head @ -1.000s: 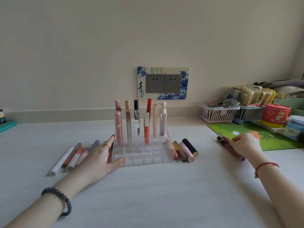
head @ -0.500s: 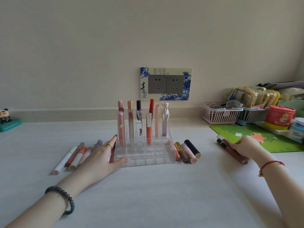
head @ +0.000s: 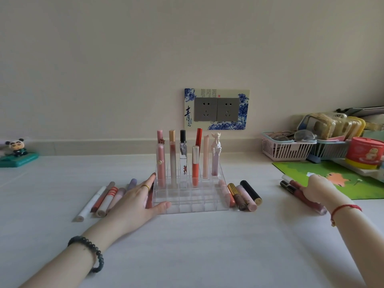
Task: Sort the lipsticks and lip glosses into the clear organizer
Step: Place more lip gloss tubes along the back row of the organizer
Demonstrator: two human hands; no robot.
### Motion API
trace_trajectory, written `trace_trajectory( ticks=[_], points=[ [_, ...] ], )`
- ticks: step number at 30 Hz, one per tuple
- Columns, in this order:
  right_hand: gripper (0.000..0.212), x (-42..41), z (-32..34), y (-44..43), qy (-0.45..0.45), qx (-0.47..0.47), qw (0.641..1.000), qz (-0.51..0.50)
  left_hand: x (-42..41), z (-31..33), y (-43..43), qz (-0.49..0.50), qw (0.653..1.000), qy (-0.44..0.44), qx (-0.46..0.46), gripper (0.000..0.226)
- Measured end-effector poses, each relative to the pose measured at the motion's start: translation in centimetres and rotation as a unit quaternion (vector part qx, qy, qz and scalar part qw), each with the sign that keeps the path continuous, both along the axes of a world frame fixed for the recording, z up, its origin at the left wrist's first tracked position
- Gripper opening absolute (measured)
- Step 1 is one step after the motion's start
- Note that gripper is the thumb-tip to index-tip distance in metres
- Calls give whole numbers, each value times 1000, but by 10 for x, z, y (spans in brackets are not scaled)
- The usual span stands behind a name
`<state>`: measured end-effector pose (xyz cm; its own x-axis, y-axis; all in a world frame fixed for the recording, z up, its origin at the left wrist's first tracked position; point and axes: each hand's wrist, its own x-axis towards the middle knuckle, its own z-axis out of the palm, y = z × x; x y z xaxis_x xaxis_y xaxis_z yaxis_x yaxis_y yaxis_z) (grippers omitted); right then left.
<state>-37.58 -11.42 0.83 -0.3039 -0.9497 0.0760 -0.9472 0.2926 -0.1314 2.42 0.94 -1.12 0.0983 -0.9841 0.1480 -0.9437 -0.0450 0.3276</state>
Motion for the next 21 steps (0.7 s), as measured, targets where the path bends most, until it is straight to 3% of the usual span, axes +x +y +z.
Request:
trace_trajectory(
  ticks=[2, 4, 5, 8, 9, 11, 17, 21],
  points=[
    [56, 3, 4, 5, -37, -15, 999, 4, 0, 0, 0, -2, 1000, 4, 1, 107],
    [50, 8, 14, 10, -138, -71, 987, 39, 1, 0, 0, -2, 1000, 6, 4, 107],
    [46, 12, 19, 13, -235, -118, 963, 62, 2, -1, 0, 0, 1000, 6, 4, 107],
    [21, 39, 35, 32, -513, -227, 816, 135, 2, -1, -1, 4, 1000, 7, 2, 106],
    [18, 51, 40, 39, -557, -241, 778, 160, 2, -2, -1, 3, 1000, 10, 2, 106],
    [14, 74, 46, 49, -588, -253, 738, 214, 2, -1, -1, -5, 1000, 21, 1, 107],
    [10, 139, 48, 59, -503, -255, 751, 343, 0, 0, 0, -12, 1000, 21, 7, 108],
    [9, 165, 42, 52, -452, -267, 782, 337, 1, 0, 0, -5, 1000, 15, 1, 106]
  ],
)
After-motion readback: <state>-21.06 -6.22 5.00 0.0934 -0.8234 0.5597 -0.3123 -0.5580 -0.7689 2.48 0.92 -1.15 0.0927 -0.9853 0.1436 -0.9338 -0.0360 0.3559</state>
